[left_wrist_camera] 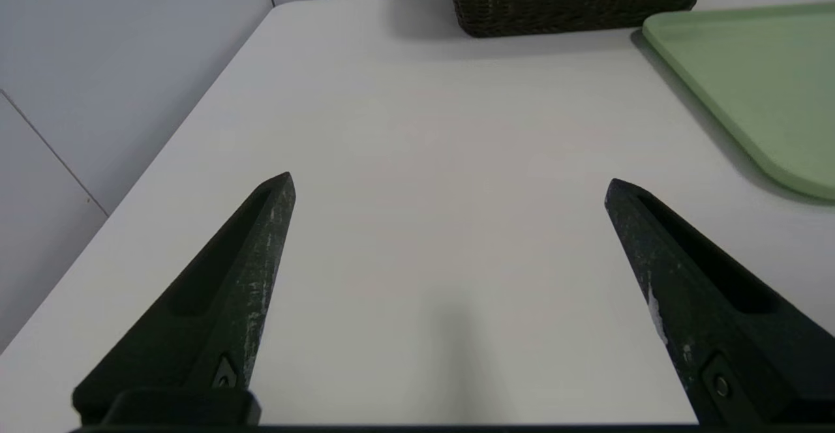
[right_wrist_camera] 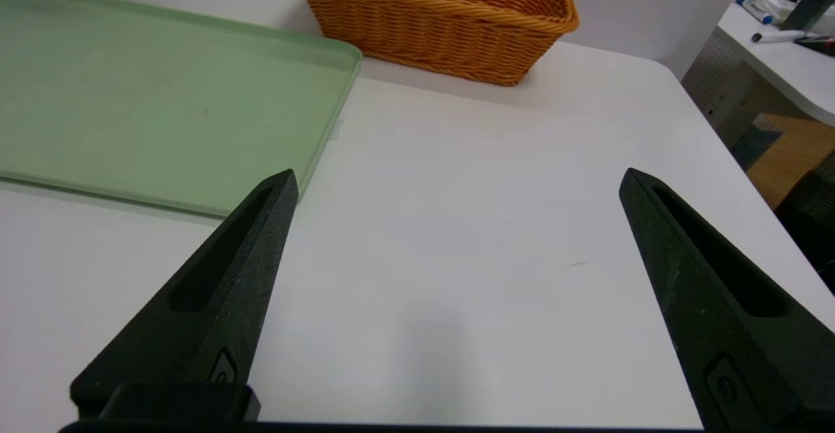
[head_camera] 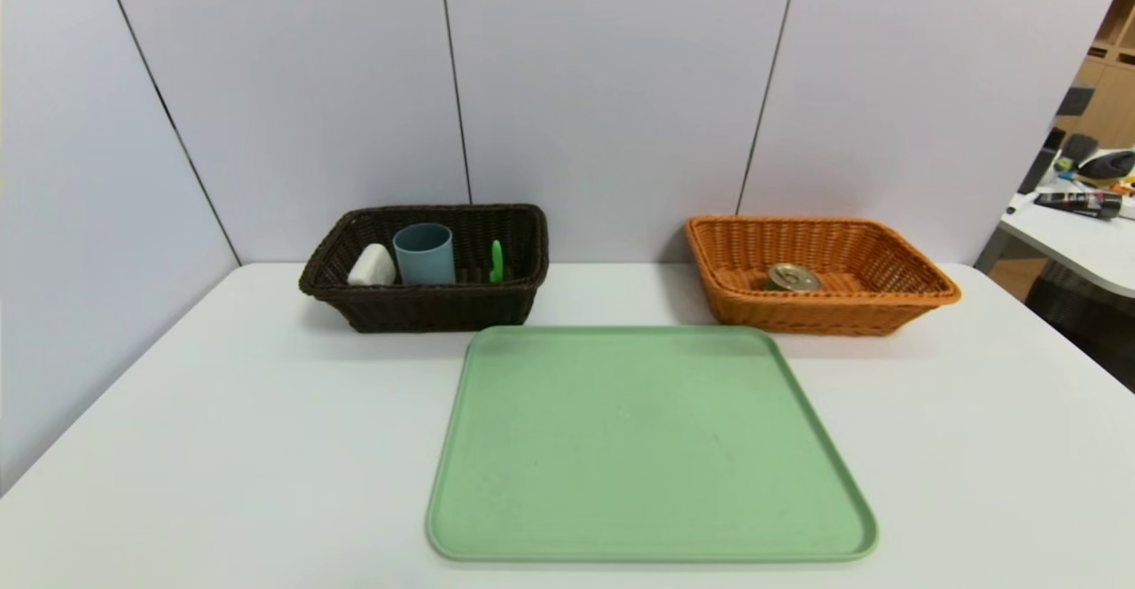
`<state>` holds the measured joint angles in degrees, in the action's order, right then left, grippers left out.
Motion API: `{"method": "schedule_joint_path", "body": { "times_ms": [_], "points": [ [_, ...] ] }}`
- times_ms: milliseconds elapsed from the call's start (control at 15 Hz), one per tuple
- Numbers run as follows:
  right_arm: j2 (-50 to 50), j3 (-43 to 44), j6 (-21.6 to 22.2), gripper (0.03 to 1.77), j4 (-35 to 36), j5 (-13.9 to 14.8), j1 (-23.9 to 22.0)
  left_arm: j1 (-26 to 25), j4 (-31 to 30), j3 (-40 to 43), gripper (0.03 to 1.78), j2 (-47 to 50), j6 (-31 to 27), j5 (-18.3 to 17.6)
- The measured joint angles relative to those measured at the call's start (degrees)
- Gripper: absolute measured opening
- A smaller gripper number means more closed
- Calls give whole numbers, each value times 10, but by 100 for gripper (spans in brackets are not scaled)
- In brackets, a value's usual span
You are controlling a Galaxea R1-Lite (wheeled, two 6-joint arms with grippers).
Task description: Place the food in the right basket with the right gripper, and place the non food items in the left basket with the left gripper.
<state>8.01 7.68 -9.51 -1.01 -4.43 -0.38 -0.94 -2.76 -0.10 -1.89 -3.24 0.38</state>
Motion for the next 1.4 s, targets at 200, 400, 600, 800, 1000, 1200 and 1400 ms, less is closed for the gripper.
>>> {"method": "schedule_joint_path", "body": {
  "times_ms": [200, 400, 600, 800, 1000, 1200, 1400],
  "points": [
    [-16, -11, 6, 170, 0, -1, 1, 0, 23, 1, 169, 14, -5, 1],
    [-37, -29, 8, 170, -1, -1, 1, 0, 25, 1, 169, 17, -3, 1],
    [-62, -39, 14, 170, -29, -6, 3, 0, 25, 1, 169, 18, -2, 1],
    [-75, -39, 32, 170, -37, -1, 3, 0, 25, 1, 169, 18, 0, 1],
    [-78, -40, 57, 170, -38, 4, 3, 0, 25, 1, 169, 18, 2, 1],
    [-79, -45, 58, 170, -38, 34, 3, 0, 27, 1, 169, 18, 3, 1],
    [-80, -55, 57, 170, -37, 37, 3, 0, 27, 1, 169, 18, 3, 1]
  ]
}}
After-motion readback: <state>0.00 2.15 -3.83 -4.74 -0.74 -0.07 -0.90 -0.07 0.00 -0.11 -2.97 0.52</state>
